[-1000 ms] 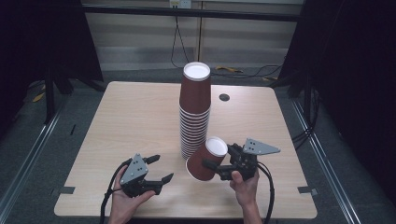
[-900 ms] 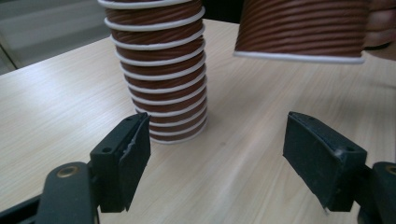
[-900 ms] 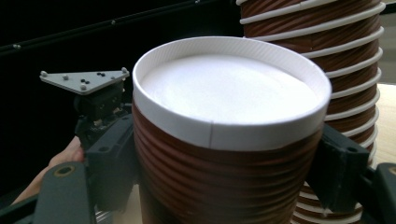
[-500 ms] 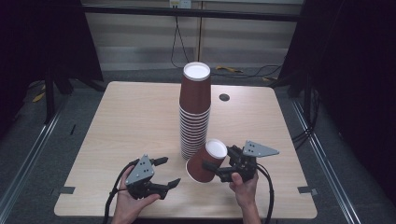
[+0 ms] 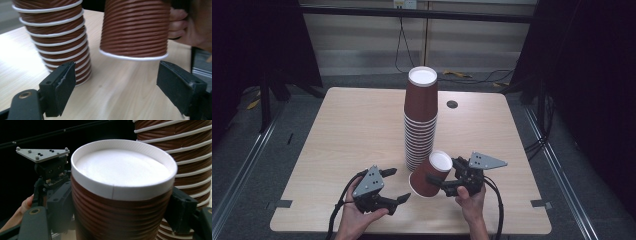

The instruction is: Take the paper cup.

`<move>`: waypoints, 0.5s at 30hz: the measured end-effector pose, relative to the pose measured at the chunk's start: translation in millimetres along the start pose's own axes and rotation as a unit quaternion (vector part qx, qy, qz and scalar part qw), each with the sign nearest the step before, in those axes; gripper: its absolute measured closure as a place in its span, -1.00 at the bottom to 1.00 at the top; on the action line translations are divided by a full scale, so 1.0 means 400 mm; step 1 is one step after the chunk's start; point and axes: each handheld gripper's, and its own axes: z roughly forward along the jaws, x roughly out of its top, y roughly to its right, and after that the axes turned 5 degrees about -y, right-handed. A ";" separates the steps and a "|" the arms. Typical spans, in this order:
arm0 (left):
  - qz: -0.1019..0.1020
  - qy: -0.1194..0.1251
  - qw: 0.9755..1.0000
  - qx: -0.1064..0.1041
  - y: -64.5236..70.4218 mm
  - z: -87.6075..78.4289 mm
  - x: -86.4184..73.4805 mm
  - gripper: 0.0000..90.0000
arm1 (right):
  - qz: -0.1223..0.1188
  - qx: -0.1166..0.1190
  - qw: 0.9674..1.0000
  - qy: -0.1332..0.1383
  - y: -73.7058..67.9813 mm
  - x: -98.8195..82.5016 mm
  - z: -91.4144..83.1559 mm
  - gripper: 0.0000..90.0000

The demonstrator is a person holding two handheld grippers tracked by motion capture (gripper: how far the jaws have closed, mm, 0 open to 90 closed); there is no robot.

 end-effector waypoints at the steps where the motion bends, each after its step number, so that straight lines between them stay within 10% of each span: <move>1: -0.001 0.001 1.000 -0.003 0.000 0.001 0.001 -0.65 | -0.001 0.002 1.000 -0.001 0.000 0.000 0.001 -0.52; 15: 0.004 0.000 1.000 -0.012 0.014 0.023 0.018 -0.65 | -0.001 -0.031 0.999 -0.009 -0.008 -0.010 0.015 -0.52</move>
